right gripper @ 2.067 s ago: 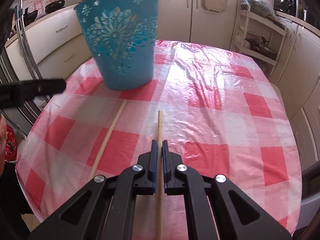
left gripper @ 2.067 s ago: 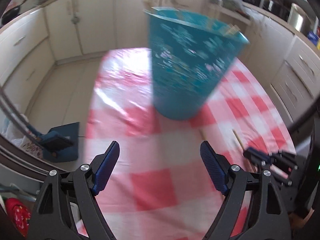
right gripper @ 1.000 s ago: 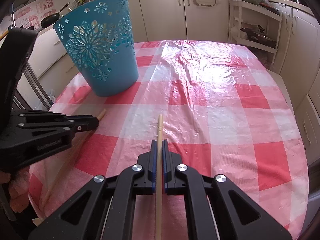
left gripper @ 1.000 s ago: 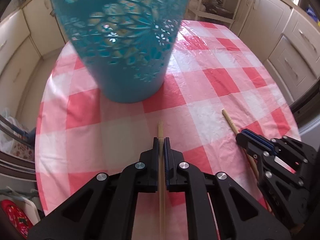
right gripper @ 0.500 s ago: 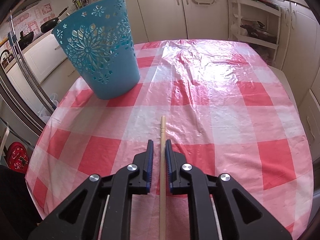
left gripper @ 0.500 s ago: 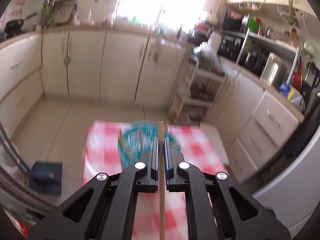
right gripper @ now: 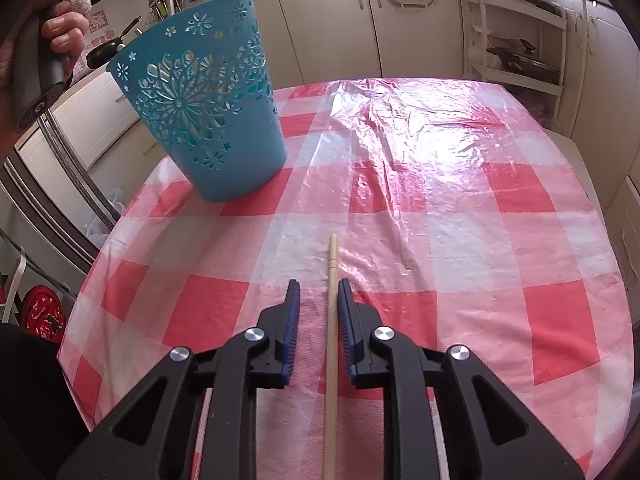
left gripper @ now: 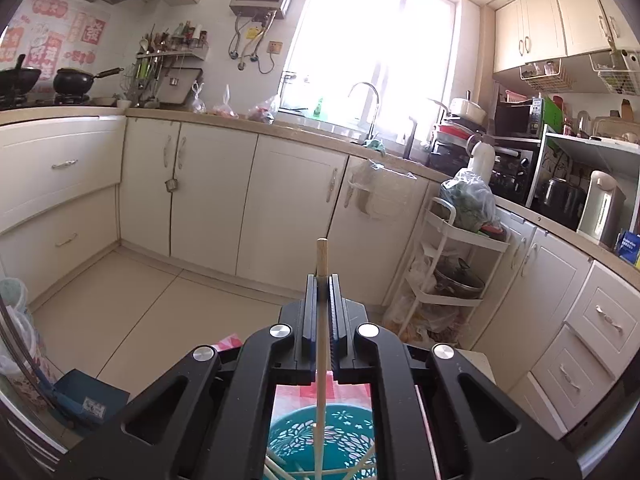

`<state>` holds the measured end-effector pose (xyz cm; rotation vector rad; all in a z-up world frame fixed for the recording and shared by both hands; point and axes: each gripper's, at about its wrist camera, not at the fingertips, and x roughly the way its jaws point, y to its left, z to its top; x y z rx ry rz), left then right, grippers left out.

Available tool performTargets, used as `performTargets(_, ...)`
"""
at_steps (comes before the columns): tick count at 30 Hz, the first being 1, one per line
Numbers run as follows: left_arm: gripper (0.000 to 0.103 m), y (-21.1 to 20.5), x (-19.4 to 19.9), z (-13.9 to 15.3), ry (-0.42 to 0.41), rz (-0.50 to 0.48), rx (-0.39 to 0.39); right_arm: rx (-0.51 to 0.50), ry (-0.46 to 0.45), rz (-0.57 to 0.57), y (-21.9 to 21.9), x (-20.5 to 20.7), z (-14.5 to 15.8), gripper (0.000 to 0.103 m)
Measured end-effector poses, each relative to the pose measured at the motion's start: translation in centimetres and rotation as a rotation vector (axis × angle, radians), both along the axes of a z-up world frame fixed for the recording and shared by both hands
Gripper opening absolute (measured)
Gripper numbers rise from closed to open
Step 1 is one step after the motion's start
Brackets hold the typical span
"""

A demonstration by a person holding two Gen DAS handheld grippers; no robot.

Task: Organize utensils
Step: 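Lift the left tool's chopstick over the basket and open to drop it, then lift the right tool's chopstick over the basket and open to drop it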

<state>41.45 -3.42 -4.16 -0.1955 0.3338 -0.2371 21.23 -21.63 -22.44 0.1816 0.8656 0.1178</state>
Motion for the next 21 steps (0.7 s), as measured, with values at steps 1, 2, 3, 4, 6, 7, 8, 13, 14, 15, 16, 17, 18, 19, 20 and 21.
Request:
performTargets(1, 0.005, -0.2, 0.0, -0.3, 0.001, -0.003, 0.01, -0.001, 0.0, 0.002, 0.1, 0.0, 0.0, 0.022)
performTargets(2, 0.005, -0.5, 0.0, -0.7, 0.005, -0.008, 0.025, -0.002, -0.001, 0.005, 0.1, 0.0, 0.0, 0.022)
performTargets(3, 0.005, -0.8, 0.0, -1.1, 0.01, -0.013, 0.038, -0.002, -0.001, 0.006, 0.1, 0.0, 0.0, 0.023)
performTargets(4, 0.005, -1.0, -0.1, -1.4, 0.019, -0.02, 0.05, 0.0, -0.001, 0.007, 0.1, 0.0, 0.0, 0.023)
performTargets(6, 0.005, -1.6, -0.3, -2.3, 0.044, -0.031, 0.09, 0.005, 0.0, 0.008, 0.0, 0.0, 0.0, 0.023)
performTargets(7, 0.005, -1.8, -0.4, -2.6, 0.059, -0.038, 0.106, 0.006, 0.0, 0.008, 0.0, 0.0, 0.0, 0.023)
performTargets(8, 0.005, -1.8, -0.7, -3.0, 0.073, -0.044, 0.116, 0.005, 0.0, 0.009, 0.0, 0.1, 0.0, 0.023)
performTargets(13, 0.021, -1.0, -3.1, -3.8, 0.118, -0.052, 0.165, 0.017, 0.002, 0.012, -0.2, 0.1, 0.0, 0.023)
performTargets(14, 0.035, -0.2, -4.1, -3.4, 0.111, -0.037, 0.162, 0.024, 0.003, 0.012, -0.3, 0.1, 0.0, 0.023)
performTargets(15, 0.042, 0.6, -5.2, -3.1, 0.096, -0.018, 0.153, 0.031, 0.004, 0.011, -0.4, 0.1, 0.0, 0.023)
performTargets(16, 0.052, 1.6, -6.6, -2.6, 0.075, 0.009, 0.137, 0.031, 0.004, 0.011, -0.4, 0.1, 0.0, 0.023)
performTargets(17, 0.058, 2.7, -7.7, -2.4, 0.062, 0.028, 0.12, 0.021, 0.003, 0.013, -0.3, 0.1, 0.0, 0.023)
performTargets(18, 0.059, 3.6, -8.6, -2.2, 0.053, 0.045, 0.106, 0.001, 0.002, 0.015, -0.1, 0.1, 0.0, 0.023)
performTargets(19, 0.06, 4.5, -9.4, -2.2, 0.048, 0.062, 0.094, -0.02, 0.001, 0.018, 0.2, 0.1, 0.1, 0.022)
performTargets(20, 0.061, 5.7, -10.4, -2.4, 0.043, 0.09, 0.078, -0.049, 0.0, 0.022, 0.6, 0.1, 0.1, 0.021)
performTargets(21, 0.061, 6.6, -10.9, -2.6, 0.043, 0.111, 0.065, -0.076, 0.0, 0.025, 0.9, 0.1, 0.1, 0.02)
